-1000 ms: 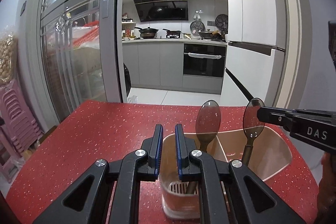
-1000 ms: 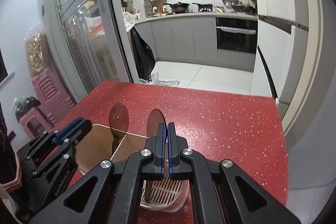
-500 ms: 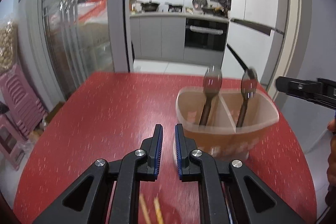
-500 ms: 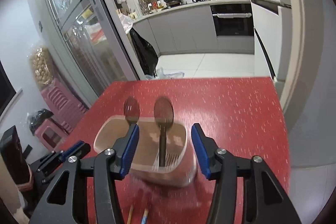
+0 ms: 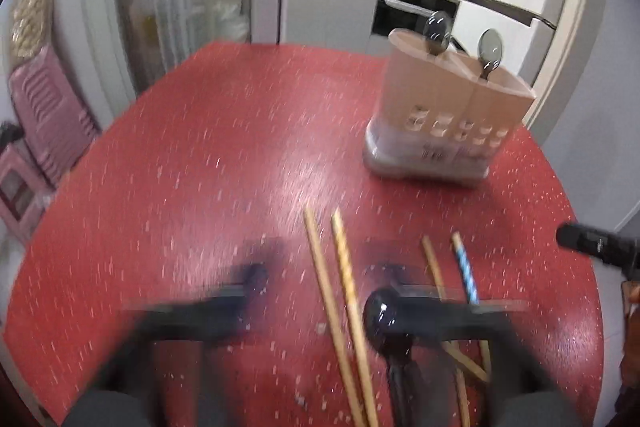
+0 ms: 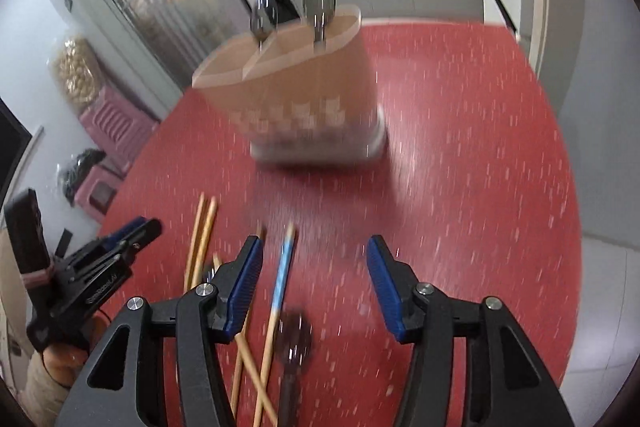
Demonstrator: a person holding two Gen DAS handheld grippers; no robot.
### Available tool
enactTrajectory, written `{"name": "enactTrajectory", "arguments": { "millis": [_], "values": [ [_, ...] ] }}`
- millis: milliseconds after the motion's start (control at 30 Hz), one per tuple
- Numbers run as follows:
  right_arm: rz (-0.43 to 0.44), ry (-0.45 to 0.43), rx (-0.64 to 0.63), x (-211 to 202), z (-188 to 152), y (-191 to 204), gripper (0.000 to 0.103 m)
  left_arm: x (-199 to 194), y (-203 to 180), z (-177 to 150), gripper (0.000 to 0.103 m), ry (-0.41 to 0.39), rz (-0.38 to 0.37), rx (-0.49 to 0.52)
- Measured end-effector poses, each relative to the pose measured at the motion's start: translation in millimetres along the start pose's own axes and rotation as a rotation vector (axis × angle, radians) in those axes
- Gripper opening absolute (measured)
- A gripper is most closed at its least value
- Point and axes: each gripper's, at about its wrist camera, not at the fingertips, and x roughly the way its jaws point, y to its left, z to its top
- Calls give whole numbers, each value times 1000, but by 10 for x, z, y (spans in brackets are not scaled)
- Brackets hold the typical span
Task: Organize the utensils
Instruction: 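Move both open tools back down over the remaining utensils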
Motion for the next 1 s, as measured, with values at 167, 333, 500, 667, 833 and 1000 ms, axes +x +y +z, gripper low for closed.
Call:
{"name": "enactTrajectory", "arguments": {
  "millis": [167, 333, 500, 667, 833, 1000],
  "values": [
    [-4, 74, 36, 81, -365, -4, 58, -65, 112, -246, 103, -2, 44, -18],
    [-11, 131, 67, 159, -603, -30, 58, 24, 266, -377, 103, 59, 58, -44],
    [-22, 164, 65, 154, -753, 6, 58, 151, 343, -448, 103, 124, 79, -53],
    [-31, 192, 46, 182, -819, 93, 58, 162, 367, -490, 103, 134, 79, -61],
    [-32, 215, 14, 215, -867, 218, 57, 169, 406, -469, 103, 144, 63, -70],
    [-45, 220, -9, 202, -893, 263, 56, 225, 451, -416, 103, 154, 63, -79]
  ]
}}
